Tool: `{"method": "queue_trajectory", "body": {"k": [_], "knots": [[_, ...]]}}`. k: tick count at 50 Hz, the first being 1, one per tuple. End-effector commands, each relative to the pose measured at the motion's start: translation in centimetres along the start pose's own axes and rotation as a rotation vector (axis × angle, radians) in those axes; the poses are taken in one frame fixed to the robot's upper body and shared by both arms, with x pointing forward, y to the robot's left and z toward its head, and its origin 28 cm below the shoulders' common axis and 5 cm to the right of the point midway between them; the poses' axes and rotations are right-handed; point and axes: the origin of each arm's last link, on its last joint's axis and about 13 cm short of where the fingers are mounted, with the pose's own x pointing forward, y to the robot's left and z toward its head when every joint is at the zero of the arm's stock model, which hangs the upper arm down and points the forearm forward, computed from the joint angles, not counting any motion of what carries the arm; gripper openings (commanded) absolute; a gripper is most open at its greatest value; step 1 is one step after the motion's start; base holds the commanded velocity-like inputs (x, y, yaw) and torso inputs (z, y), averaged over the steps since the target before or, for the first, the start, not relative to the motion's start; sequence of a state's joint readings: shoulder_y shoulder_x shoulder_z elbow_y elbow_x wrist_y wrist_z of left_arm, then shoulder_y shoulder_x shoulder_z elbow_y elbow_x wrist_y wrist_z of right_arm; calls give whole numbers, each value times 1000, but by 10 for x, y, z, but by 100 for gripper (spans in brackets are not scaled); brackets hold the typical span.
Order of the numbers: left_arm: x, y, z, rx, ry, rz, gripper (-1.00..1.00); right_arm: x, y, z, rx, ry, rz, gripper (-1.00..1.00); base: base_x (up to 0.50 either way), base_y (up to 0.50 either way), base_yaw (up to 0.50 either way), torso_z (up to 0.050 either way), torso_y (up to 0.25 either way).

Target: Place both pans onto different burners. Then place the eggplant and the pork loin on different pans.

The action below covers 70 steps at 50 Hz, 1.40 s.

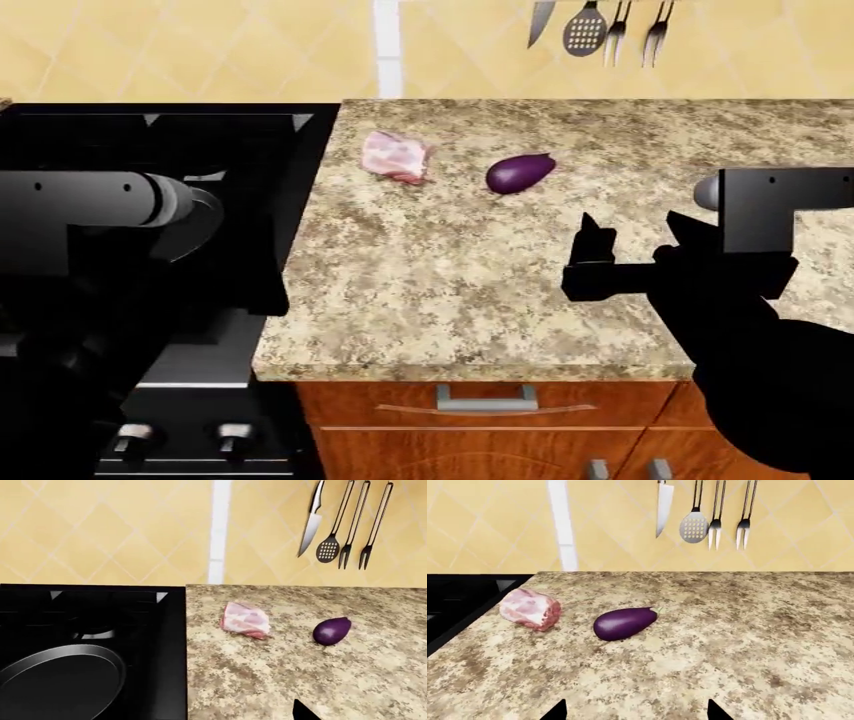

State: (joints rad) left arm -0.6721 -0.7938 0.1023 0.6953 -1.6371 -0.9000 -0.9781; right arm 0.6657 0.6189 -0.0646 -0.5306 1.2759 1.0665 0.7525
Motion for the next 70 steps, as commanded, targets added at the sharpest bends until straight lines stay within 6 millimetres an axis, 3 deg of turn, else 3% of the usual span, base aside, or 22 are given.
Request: {"method": "queue_trajectory", "body": {"k": [1, 11, 29, 59, 70], "knots": [[0, 1, -2, -8, 3, 2, 100, 0, 0, 0, -8, 1, -4, 100, 0, -500, 0, 0, 0], [-1, 2, 7, 11, -15, 8, 100, -1, 0, 5, -36, -9, -15, 100, 0, -114, 0, 0, 0], [7, 7, 35, 64, -80, 40, 100, -6, -4, 37, -92, -41, -58, 100, 186, 0, 0, 0, 0], [5, 5, 39, 72, -96, 35, 100, -5, -4, 36, -97, -45, -61, 100, 500, 0, 0, 0, 1], [4, 6, 39, 70, -98, 36, 100, -4, -3, 37, -119, -48, -39, 100, 0, 0, 0, 0, 1]]}}
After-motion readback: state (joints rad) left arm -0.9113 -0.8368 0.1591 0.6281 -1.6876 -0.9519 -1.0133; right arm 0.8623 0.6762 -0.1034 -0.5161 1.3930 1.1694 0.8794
